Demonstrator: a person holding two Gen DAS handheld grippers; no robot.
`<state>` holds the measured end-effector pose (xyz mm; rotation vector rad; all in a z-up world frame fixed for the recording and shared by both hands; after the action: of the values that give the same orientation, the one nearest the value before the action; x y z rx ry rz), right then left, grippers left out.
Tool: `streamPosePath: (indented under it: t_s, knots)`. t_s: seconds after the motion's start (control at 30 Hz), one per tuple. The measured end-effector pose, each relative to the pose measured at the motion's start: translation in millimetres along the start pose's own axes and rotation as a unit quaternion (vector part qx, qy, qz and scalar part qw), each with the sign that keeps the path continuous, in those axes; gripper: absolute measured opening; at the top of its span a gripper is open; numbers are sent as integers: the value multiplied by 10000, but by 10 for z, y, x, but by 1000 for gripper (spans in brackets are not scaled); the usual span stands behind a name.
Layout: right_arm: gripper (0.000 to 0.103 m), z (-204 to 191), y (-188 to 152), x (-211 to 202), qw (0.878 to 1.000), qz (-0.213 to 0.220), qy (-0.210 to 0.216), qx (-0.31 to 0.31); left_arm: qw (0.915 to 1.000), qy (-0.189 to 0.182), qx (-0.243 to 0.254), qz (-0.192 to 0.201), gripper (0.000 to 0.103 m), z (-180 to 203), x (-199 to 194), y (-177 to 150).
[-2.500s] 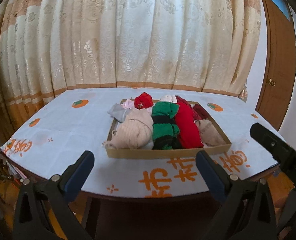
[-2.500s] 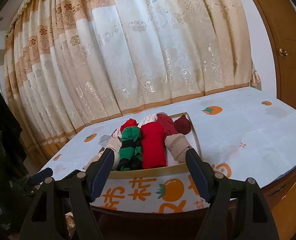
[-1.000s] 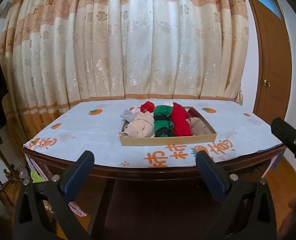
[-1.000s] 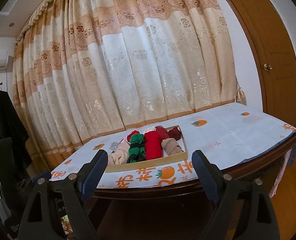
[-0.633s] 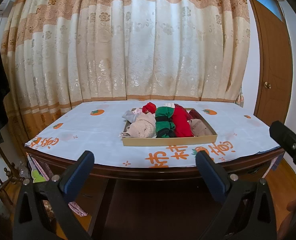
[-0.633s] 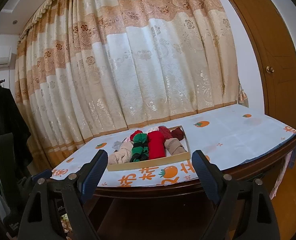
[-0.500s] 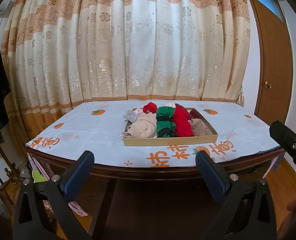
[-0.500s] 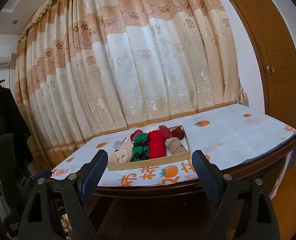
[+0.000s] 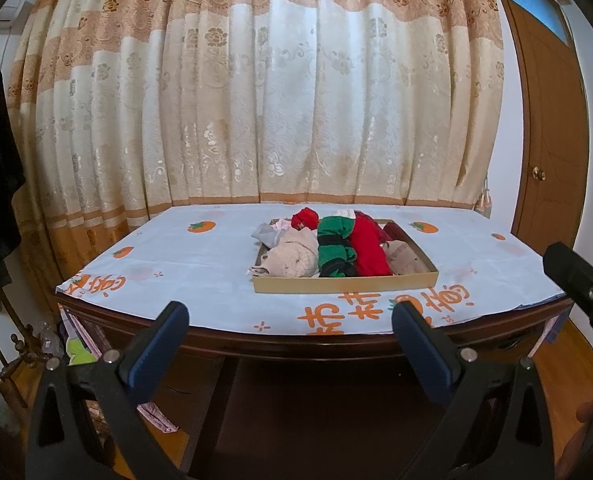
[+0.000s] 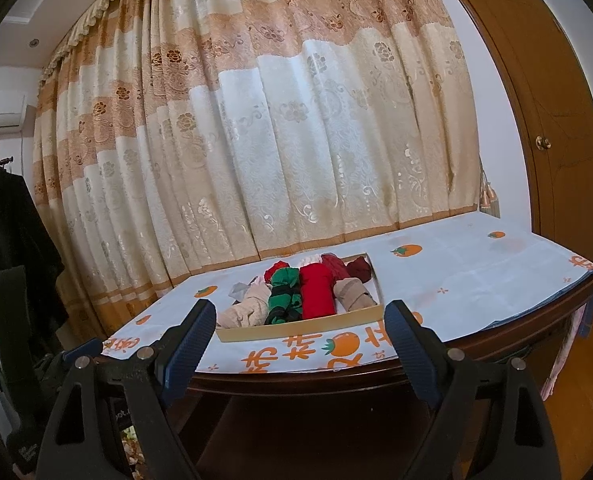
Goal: Take underwear out of drawer
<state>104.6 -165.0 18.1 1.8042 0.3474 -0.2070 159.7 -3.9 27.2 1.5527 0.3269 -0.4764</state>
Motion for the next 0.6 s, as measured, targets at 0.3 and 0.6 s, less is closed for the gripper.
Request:
streamPosePath:
  t_s: [0.3,0.6]
  knots:
    - [88,-13,17,-44,10000,28,10,-17,10000,9,-1,5,103,-11,-28,12]
    - [88,-24,9,-57,10000,5,20,-14,10000,5,-2,6,103,-22,-34,5]
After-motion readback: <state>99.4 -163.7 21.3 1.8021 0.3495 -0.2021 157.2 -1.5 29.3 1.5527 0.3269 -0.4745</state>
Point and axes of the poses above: each gripper's, at about its wrist camera, not at the fingertips, and x roughly the way its jaws point, z to its right, y to its top, the point moved 9 cm from there along x, roughly the way its jaws point, and after that the axes turned 10 degrees about -z, right-handed, at the moved point
